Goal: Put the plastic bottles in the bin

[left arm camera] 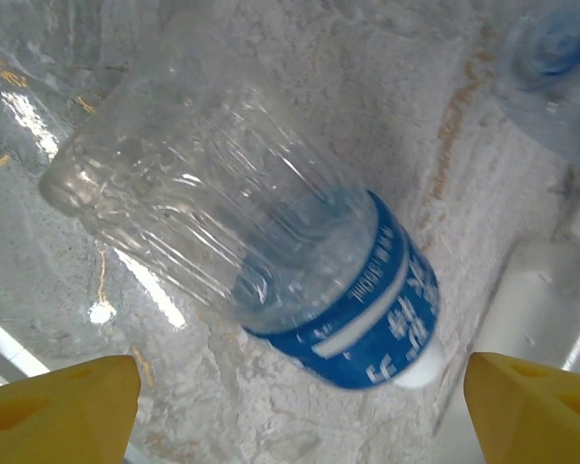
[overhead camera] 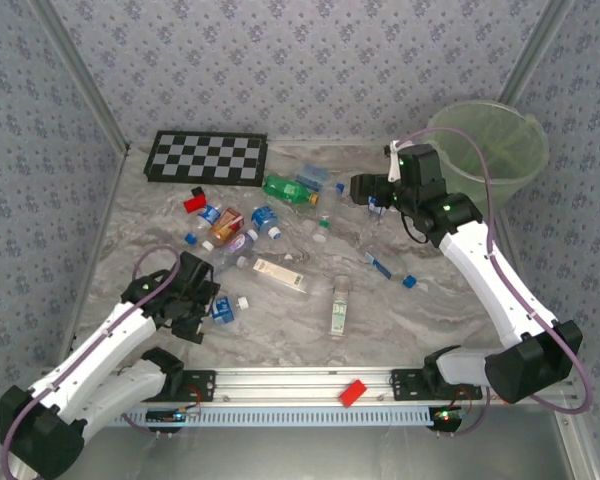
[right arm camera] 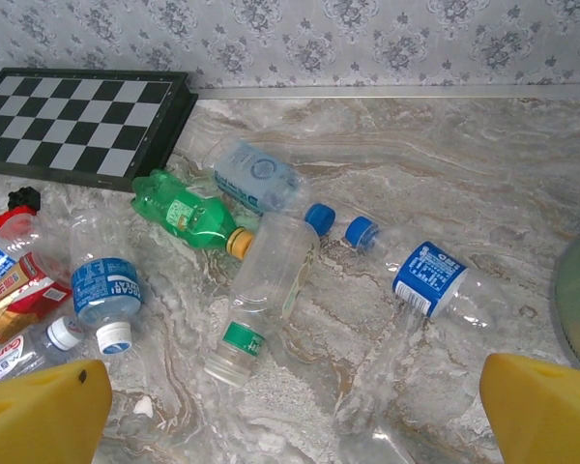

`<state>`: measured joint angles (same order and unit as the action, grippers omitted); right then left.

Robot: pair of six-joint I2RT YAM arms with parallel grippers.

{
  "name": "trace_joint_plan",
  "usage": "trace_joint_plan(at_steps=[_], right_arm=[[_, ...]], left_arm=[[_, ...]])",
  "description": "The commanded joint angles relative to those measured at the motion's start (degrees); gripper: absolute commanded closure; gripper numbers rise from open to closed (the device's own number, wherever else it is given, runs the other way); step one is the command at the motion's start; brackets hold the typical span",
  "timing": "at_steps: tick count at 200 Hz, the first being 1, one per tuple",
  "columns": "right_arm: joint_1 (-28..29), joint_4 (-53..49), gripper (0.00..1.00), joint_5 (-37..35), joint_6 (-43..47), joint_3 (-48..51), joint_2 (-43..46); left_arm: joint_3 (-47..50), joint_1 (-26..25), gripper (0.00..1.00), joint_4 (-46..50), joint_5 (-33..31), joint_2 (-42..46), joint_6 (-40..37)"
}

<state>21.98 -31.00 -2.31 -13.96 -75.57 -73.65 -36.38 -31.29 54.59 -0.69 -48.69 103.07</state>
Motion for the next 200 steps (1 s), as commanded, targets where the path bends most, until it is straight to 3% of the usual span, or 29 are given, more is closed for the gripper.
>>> trace_joint_plan(at_steps=[1,96,146,200], right_arm=[[0.6,0.7,0.0,-0.6,1.3,0.9,1.4],[0.5,-1.8,0.0,-1.8,2.6,3.1,6.2],[0.5,-3.1,0.0,-1.6,1.6,2.9,6.8],[0.7,-2.5,0.0,-1.0,0.0,3.9,7.9]], left_arm=[[2.8,-0.3,0.12,-4.5,-0.9,-2.0,4.9],[7.5,0.9,0.13,-17.8,-4.5,-11.8,2.8],[7.7,2.3,0.32,-19.5,-5.1,-11.7,0.0],[5.7,4.1,0.39,-16.6,-7.6,-5.4,-4.9]])
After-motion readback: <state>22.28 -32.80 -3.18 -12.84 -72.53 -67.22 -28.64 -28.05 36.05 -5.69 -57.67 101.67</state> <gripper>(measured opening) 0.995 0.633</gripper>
